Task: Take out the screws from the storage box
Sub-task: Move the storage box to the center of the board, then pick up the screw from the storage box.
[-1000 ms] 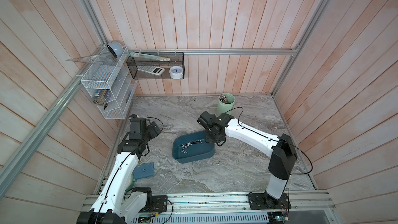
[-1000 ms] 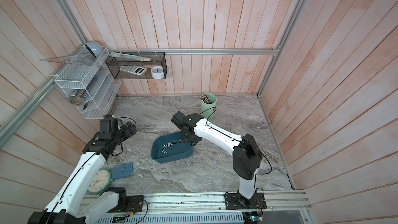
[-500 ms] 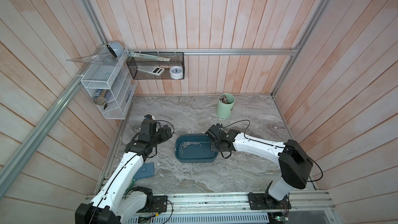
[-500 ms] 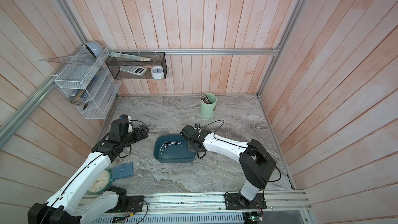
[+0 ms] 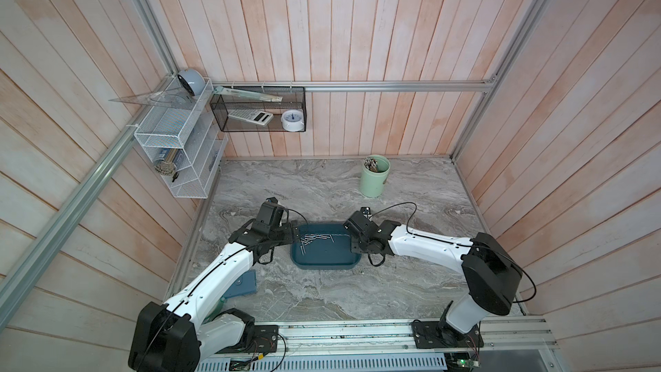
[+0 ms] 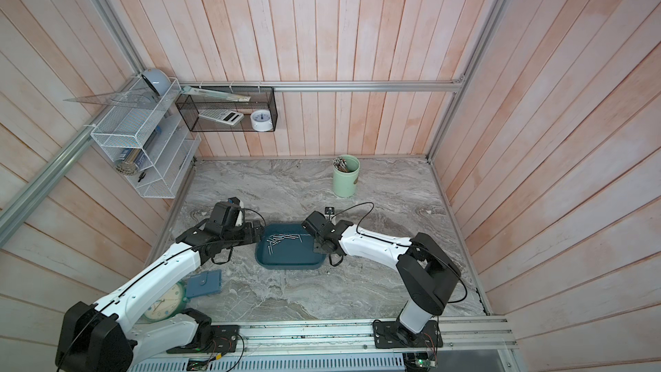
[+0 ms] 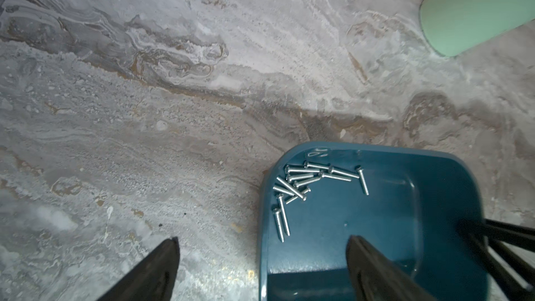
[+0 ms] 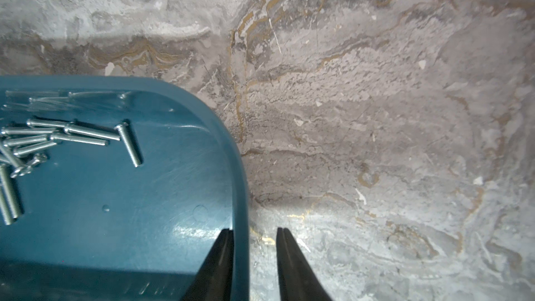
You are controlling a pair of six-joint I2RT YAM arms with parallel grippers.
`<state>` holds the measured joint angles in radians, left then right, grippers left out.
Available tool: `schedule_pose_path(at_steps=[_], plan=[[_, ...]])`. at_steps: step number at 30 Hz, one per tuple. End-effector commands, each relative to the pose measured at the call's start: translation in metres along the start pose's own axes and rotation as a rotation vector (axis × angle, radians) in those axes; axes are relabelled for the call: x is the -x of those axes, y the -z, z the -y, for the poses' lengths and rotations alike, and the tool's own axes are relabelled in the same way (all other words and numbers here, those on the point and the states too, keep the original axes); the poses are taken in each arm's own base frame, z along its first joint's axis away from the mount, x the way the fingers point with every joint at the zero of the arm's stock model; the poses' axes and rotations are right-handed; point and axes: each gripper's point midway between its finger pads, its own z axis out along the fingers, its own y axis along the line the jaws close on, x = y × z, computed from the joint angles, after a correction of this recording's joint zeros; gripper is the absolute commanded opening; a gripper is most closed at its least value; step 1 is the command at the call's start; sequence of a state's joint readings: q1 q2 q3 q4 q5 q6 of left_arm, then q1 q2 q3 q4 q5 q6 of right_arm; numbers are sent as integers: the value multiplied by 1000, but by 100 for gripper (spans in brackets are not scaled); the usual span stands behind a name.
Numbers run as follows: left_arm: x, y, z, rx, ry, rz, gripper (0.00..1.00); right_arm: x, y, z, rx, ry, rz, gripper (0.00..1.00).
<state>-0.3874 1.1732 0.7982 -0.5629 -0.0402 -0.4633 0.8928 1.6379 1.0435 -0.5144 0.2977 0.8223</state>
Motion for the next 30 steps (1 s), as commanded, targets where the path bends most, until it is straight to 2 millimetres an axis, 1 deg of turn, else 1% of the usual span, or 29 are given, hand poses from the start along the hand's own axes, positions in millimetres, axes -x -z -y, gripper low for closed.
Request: schedule_pose_path(at_steps=[1,3,5,9,10,12,13,15,18,20,23,25,28,30], plan=[[11,7,-3,39,-16,30,95,23,24,14,-51,13,84,38],[12,9,-5,47,-13,37,95,34,40,24,-90,27,131,38],[13,10,-6,53,-10,45,95,46,60,35,-119,19,195,37],[14,12,-7,59,-5,54,94,71,97,44,-79,-19,362,37],[13,11,-6,51,-2,51,92,76,103,48,-67,-42,412,37],[10,11,4,9,-5,37,90,84,113,52,-14,-111,482,42],[10,11,7,-9,-7,33,90,86,116,51,25,-138,491,42],[7,11,11,-22,-12,26,90,90,117,43,123,-182,494,42],[7,12,12,-22,-12,27,90,91,113,12,296,-172,478,43],[9,13,13,-23,-10,32,90,89,105,-2,334,-147,431,44],[11,15,9,-6,-5,45,90,81,88,-25,334,-51,307,42],[12,16,5,20,-5,53,90,72,76,-35,316,-12,213,41],[18,21,1,44,0,79,90,54,54,-54,306,72,78,37],[22,25,0,47,2,105,90,39,35,-59,260,128,-42,35]])
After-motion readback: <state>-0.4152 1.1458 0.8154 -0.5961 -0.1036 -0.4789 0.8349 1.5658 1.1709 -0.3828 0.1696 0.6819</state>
